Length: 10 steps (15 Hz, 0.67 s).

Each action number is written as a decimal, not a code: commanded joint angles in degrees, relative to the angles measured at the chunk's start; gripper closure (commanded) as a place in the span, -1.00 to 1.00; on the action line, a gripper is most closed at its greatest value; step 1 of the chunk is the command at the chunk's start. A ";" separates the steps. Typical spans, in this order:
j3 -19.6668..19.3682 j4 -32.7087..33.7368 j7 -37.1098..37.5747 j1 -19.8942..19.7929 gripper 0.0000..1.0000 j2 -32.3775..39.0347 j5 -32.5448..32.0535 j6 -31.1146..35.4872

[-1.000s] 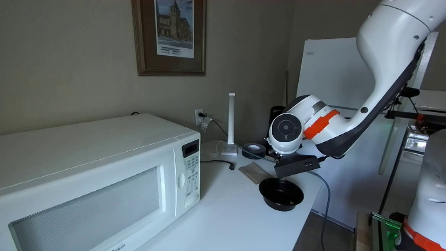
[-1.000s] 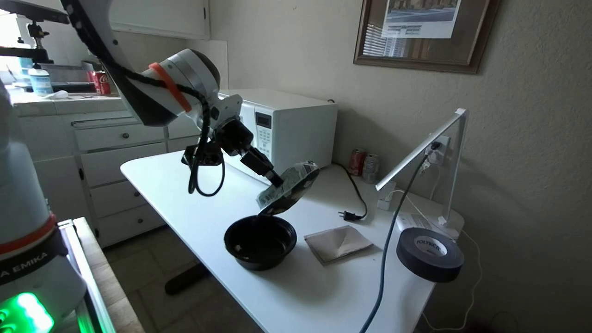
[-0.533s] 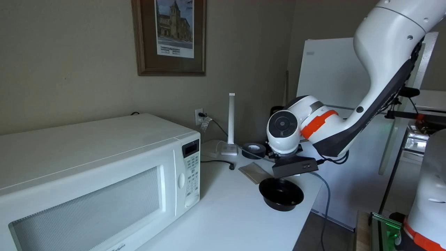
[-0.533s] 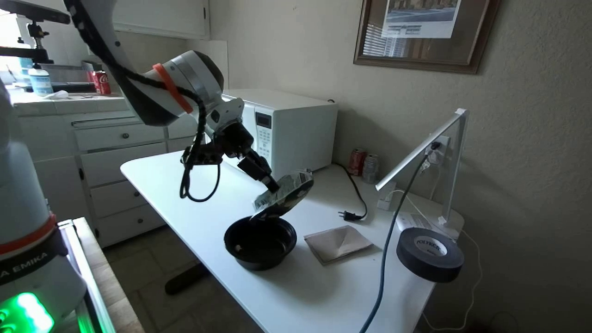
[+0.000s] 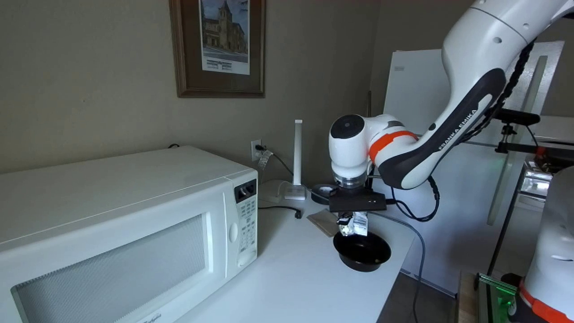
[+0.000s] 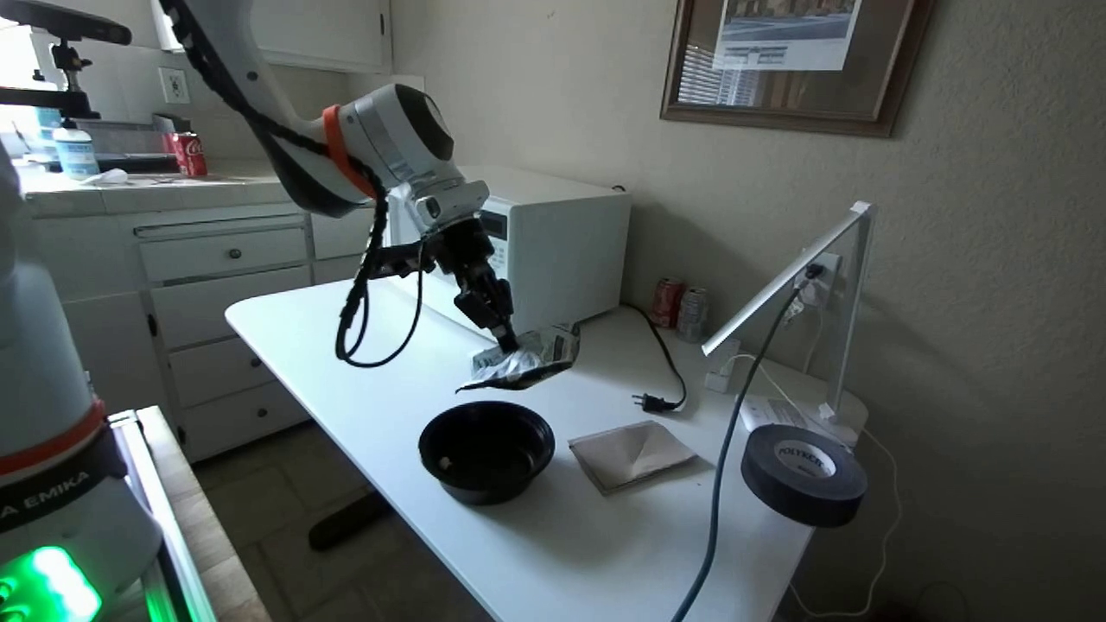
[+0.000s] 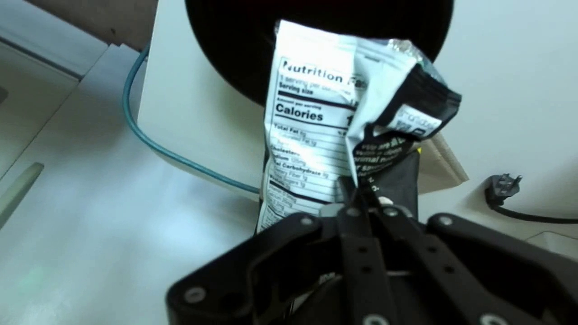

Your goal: Pour the contents in the white and black packet into the black bowl.

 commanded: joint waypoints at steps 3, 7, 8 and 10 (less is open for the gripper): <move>-0.58 6.31 -6.69 -1.11 1.00 7.93 13.96 8.67; -0.91 10.73 -9.78 -1.77 1.00 13.47 19.57 13.61; -1.01 11.57 -10.58 -1.79 1.00 14.66 20.98 14.80; -1.18 13.26 -13.02 -1.77 1.00 17.59 25.92 17.57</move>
